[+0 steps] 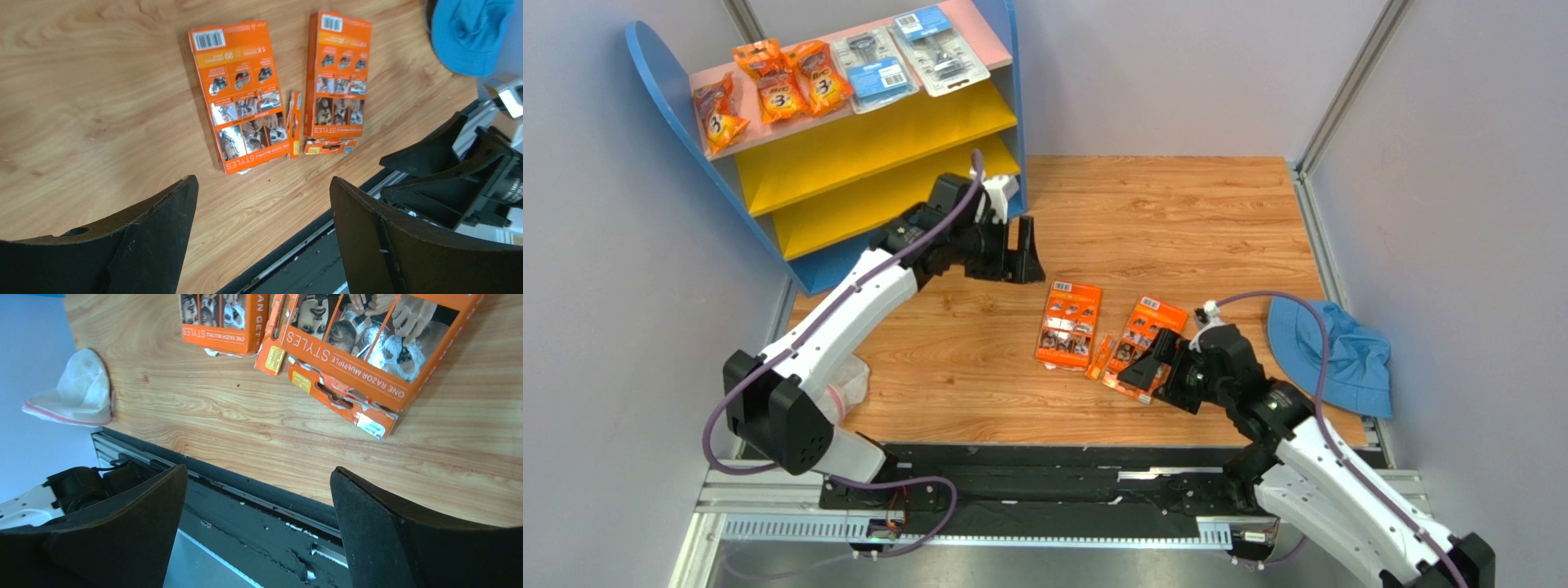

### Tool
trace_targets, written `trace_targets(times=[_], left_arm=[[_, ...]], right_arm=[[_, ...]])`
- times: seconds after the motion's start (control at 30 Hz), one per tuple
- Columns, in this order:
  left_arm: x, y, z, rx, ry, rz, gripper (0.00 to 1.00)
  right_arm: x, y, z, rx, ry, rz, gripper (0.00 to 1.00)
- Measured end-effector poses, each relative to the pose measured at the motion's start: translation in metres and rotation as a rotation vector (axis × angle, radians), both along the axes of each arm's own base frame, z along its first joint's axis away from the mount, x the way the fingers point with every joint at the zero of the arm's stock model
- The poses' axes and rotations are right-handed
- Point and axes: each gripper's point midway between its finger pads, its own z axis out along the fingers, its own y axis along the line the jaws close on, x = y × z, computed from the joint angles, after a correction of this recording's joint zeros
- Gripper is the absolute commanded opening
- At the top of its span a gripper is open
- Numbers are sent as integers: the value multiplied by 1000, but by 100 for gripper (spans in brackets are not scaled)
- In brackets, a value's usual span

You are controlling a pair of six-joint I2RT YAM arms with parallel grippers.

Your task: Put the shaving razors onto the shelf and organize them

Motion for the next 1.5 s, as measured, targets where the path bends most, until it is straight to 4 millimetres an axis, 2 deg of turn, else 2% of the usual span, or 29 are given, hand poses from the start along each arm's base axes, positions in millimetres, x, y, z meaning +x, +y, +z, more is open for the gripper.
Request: trace_targets(times=[0.2, 0.27, 0.4, 0.53, 0.73, 0.93, 1.27, 1.5], left_arm=[[-20, 0, -91, 48, 203, 11, 86], [-23, -3, -111, 42, 251, 13, 86], [-26, -15, -135, -2, 312, 14, 86], [-25, -29, -149, -45, 345, 9, 86], [-21, -38, -170, -72, 377, 29, 86], [-21, -41, -199, -89, 425, 73, 86], [-10, -51, -197, -194, 407, 123, 86], [4, -43, -197, -273, 405, 206, 86]], right_arm=[[19, 12, -17, -59, 42, 28, 89], [28, 17, -13, -63, 28, 39, 89], [55, 34, 4, -59, -36, 62, 88], [77, 48, 3, -71, -66, 90, 87], [98, 62, -30, -132, -6, 137, 84], [119, 70, -48, -136, 27, 158, 82], [142, 77, -70, -100, 46, 157, 79], [161, 91, -72, 3, 4, 151, 75]])
